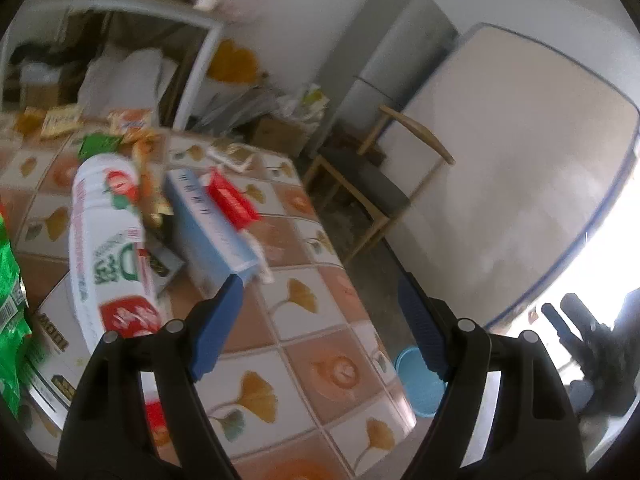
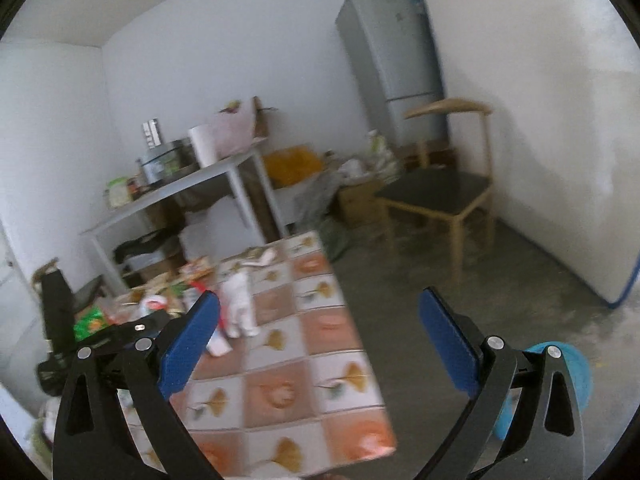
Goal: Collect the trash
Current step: 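Return both tools to the table toward the tissue box, then grasp the red wrapper with the right tool while the left tool grasps the tissue box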
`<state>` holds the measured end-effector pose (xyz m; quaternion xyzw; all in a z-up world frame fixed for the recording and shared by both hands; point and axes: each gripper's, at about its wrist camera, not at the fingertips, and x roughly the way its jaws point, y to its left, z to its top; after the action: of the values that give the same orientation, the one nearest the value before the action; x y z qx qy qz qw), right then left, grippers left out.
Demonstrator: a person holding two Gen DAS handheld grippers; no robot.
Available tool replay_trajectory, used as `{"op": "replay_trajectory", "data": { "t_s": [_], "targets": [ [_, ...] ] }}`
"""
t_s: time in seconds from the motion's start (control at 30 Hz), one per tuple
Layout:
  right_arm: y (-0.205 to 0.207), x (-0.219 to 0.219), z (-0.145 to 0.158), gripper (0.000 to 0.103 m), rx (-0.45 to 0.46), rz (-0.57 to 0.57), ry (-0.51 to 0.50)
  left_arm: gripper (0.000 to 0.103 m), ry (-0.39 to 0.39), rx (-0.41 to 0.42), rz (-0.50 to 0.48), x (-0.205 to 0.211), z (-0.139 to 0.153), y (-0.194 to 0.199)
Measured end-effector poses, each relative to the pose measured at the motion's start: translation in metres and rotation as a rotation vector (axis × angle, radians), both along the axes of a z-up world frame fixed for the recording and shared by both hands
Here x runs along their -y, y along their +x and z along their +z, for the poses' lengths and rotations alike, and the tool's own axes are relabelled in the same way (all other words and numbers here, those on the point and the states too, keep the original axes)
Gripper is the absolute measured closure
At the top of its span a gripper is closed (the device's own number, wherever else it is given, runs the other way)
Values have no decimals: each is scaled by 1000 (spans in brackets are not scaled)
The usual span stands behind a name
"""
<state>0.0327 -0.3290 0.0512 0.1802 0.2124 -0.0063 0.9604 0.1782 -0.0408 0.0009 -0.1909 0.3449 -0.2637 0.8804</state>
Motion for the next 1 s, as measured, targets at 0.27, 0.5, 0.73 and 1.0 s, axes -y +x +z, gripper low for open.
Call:
{"op": "replay_trajectory", "data": {
  "t_s": [0.27, 0.5, 0.73, 1.0],
  "targets": [
    [82, -44, -16, 26, -74, 193, 93, 28, -52, -115, 24, -32, -26, 39],
    [139, -83, -32, 35, -136, 318, 105, 28, 35, -88, 75, -56, -16, 39],
    [191, -116, -50, 46, -209, 412, 83, 28, 153, -20, 106, -63, 4, 53],
    [233, -140, -63, 47, -265, 498, 9, 34, 239, -74, 62, -57, 20, 110]
  ]
}}
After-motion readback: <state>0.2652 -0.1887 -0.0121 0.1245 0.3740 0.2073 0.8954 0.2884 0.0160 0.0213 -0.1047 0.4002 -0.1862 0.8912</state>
